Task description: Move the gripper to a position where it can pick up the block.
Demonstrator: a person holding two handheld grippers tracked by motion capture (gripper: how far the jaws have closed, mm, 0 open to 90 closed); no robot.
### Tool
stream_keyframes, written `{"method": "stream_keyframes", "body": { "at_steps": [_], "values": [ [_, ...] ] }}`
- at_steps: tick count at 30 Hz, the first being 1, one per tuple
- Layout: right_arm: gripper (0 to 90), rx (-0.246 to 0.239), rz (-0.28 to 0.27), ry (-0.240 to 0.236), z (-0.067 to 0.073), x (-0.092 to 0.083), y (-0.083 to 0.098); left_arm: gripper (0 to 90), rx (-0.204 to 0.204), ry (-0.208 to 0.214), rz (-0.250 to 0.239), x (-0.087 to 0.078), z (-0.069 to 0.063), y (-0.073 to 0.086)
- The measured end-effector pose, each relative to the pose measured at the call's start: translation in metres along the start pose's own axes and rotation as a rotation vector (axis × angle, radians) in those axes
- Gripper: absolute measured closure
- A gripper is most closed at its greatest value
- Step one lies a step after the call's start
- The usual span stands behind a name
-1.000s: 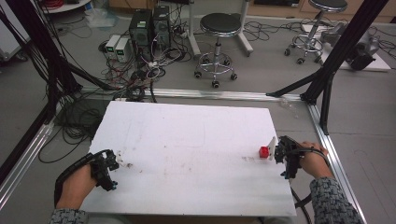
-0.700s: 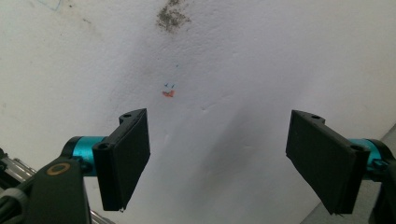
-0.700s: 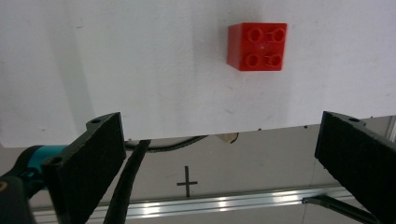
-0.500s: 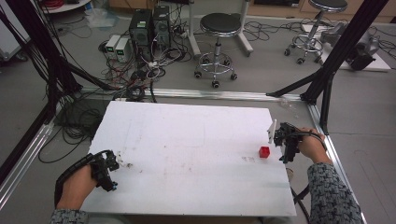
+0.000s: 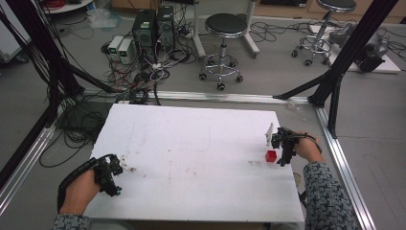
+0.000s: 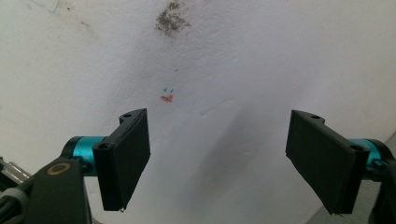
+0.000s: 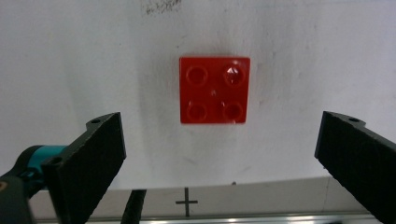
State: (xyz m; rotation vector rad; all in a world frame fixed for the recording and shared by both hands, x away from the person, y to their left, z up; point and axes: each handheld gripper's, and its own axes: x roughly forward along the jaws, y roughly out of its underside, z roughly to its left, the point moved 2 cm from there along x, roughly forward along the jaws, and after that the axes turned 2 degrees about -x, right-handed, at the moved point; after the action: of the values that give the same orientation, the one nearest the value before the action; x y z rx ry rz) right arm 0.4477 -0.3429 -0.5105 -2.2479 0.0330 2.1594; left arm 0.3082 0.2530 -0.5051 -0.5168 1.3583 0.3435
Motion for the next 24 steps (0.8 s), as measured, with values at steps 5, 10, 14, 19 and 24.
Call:
{"method": "stream_keyframes", "body": {
  "at_steps": [5, 10, 14, 19, 24],
  "values": [
    [1.0, -0.021, 0.002, -0.011, -0.002, 0.010, -0.007, 22.2, -0.004, 0.000, -0.002, -0.001, 0.001, 0.001],
    [1.0, -0.024, 0.008, -0.020, -0.003, 0.019, -0.011, 22.2, -0.004, 0.001, 0.000, 0.000, 0.002, 0.001],
    [1.0, -0.020, 0.006, -0.023, -0.002, 0.023, -0.011, 22.2, -0.011, 0.002, -0.002, 0.001, 0.002, 0.002],
    [1.1, -0.013, 0.007, -0.034, -0.001, 0.025, -0.011, 22.2, -0.012, 0.002, 0.000, 0.001, 0.002, 0.002],
    [1.1, -0.019, 0.001, -0.028, -0.001, 0.023, -0.013, 22.2, -0.013, 0.003, -0.003, 0.000, 0.001, 0.002]
  ]
}}
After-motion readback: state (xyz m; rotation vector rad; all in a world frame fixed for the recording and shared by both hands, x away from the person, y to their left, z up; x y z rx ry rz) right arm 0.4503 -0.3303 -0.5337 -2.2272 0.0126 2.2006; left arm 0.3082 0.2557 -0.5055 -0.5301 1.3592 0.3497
